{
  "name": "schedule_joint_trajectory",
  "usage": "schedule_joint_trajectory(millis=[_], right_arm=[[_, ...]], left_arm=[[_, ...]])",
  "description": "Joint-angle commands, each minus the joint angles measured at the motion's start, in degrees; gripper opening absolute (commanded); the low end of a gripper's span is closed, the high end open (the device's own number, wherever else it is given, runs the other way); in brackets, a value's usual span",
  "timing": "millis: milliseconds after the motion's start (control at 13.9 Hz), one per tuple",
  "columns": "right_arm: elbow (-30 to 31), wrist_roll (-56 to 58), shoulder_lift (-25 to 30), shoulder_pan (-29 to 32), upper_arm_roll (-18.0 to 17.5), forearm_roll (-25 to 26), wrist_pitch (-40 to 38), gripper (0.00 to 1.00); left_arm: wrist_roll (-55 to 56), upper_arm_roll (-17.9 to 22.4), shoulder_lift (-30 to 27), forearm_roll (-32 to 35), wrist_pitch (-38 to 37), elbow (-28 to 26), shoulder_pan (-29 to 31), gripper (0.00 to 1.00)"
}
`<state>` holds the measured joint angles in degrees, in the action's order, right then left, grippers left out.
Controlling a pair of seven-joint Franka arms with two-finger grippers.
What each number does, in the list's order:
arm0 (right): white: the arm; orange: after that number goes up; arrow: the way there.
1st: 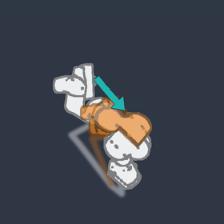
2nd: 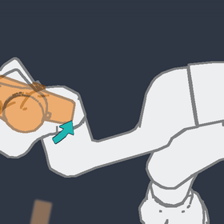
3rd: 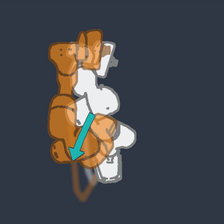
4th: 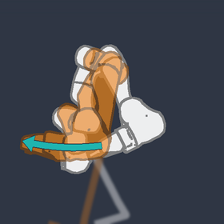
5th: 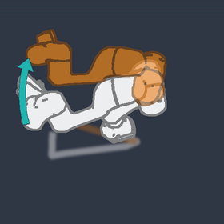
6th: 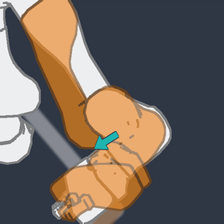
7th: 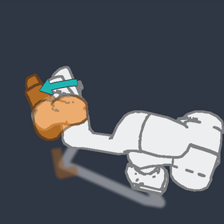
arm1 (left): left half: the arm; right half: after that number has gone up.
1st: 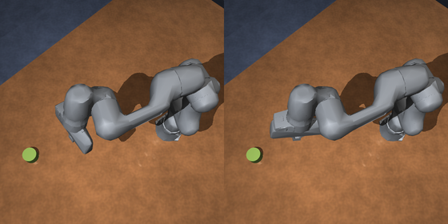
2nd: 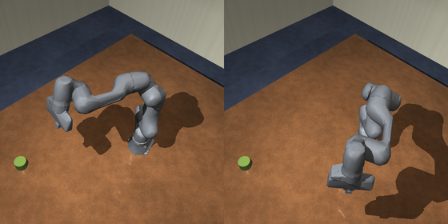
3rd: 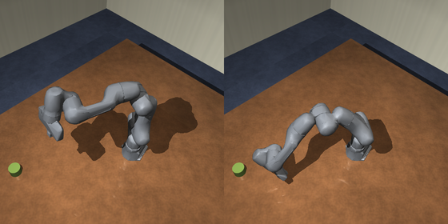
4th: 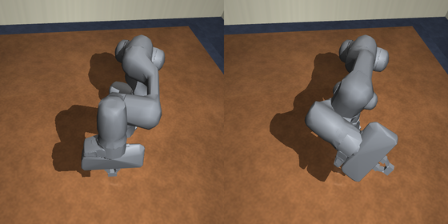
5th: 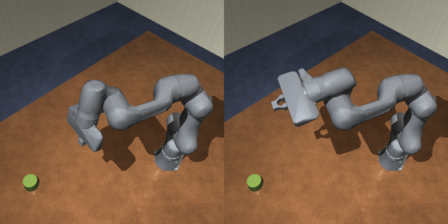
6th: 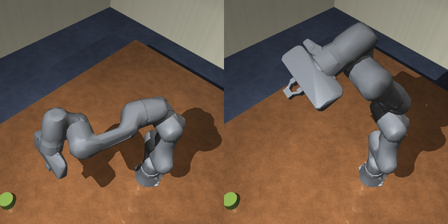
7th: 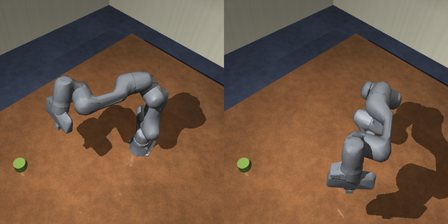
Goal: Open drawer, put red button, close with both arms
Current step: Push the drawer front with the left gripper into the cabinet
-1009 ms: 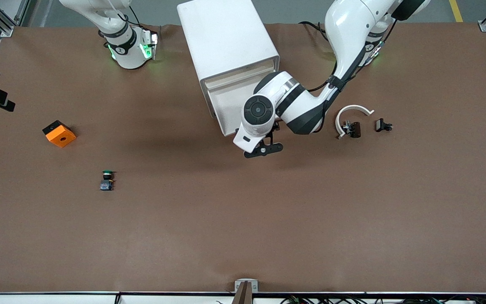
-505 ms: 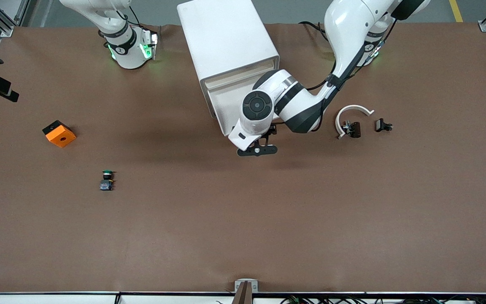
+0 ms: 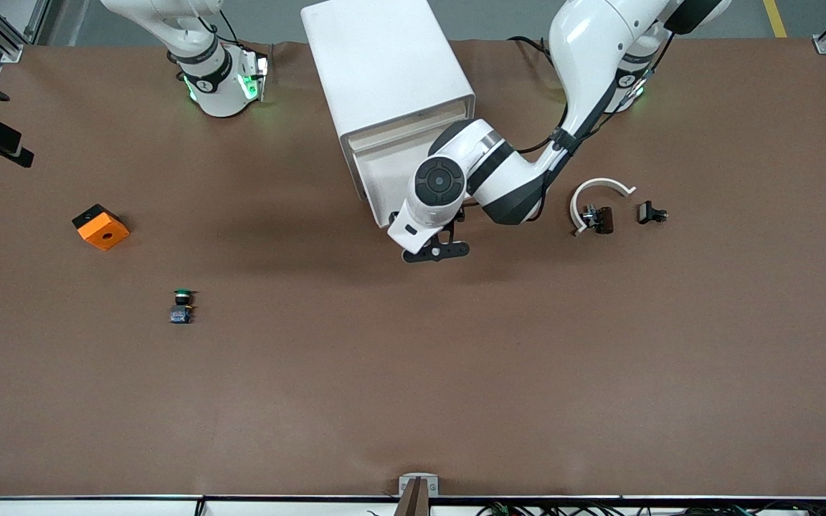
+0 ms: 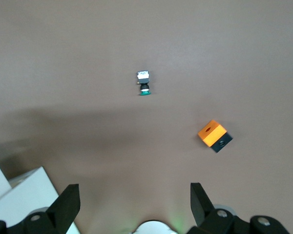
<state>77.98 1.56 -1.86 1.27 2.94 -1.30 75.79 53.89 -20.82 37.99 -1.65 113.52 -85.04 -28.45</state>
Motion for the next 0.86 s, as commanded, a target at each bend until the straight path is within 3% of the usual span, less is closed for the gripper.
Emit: schedule_joint_trajectory(millis=[0,144,432,793], right_arm=[[2.26,4.24,1.94,-0.03,1.19,0.95,1.64,1.0],[2.78,4.06,2.38,-0.04,1.28,0.95,1.64,1.0],[10.95,3.89,8.09,-3.45,4.79,0.86,6.03,1.0],[10.88,2.13,8.18,-3.02,4.89,0.42,5.42,1.0]], left_arm=[[1.83,-1.07,-2.74,-2.56,0.91,-4.34,0.67,1.0],[3.41,-2.03,-3.26,-4.75,0.82,-5.13,0.67,1.0],[6.92,-3.52,-3.62,-9.15,0.47,-7.06,0.67,1.0],[8.87,-4.67,-3.53,-13.98,0.38,-8.56,0.23,1.0]])
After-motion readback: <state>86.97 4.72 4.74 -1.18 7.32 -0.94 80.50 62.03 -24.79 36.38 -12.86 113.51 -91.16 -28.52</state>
